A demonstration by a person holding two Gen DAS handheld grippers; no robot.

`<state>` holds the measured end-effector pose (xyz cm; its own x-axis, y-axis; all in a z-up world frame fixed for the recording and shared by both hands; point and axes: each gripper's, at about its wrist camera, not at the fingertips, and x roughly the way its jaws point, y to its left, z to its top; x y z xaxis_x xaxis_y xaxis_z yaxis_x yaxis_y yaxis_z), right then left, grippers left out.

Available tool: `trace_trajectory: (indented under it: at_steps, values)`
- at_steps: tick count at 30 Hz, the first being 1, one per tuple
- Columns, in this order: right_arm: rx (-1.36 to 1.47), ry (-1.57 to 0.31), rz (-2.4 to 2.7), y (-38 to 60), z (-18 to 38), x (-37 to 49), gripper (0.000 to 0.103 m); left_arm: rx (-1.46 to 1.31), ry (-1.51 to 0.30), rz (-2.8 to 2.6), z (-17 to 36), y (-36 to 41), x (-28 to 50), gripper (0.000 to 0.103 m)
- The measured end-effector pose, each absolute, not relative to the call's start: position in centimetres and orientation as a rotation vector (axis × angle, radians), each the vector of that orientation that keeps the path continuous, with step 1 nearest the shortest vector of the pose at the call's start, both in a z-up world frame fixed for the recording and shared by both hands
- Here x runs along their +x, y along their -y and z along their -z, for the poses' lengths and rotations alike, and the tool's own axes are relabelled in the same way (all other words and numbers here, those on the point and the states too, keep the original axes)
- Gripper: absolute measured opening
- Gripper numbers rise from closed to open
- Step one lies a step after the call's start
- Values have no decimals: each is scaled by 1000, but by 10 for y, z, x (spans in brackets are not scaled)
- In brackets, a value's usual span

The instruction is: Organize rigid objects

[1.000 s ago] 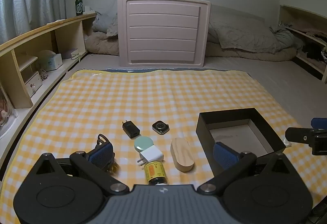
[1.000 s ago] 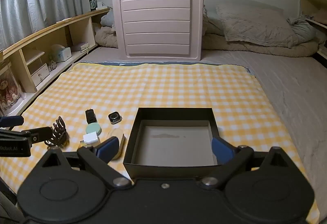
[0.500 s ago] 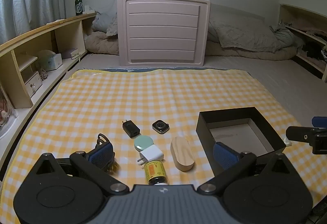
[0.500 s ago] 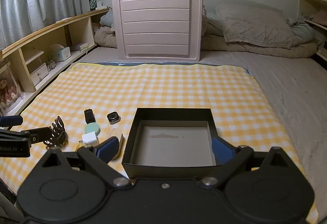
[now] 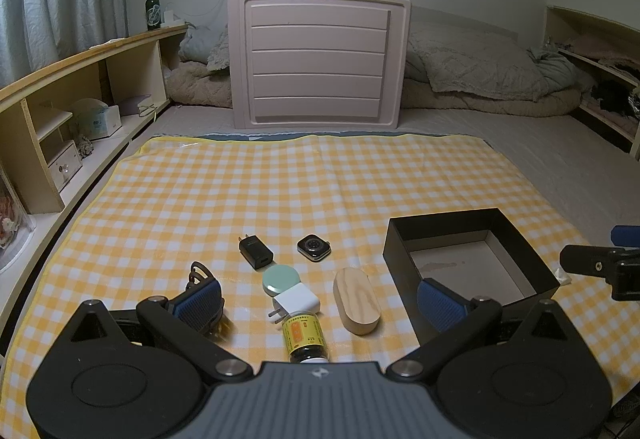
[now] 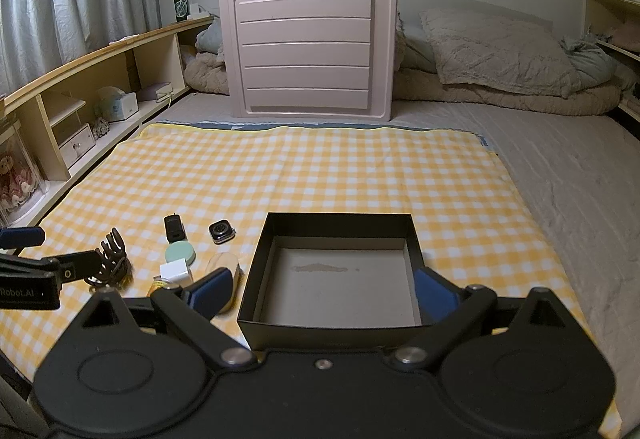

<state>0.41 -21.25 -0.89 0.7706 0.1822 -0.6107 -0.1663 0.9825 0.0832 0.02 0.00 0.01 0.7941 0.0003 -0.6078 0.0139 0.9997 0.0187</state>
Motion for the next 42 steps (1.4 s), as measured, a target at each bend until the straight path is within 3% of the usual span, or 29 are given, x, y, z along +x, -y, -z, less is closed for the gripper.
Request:
trace_trajectory:
  at_steps: [42]
  values:
    - [18,-665,-185,215,11,5,99,27,-656,6,6,0,-1,103]
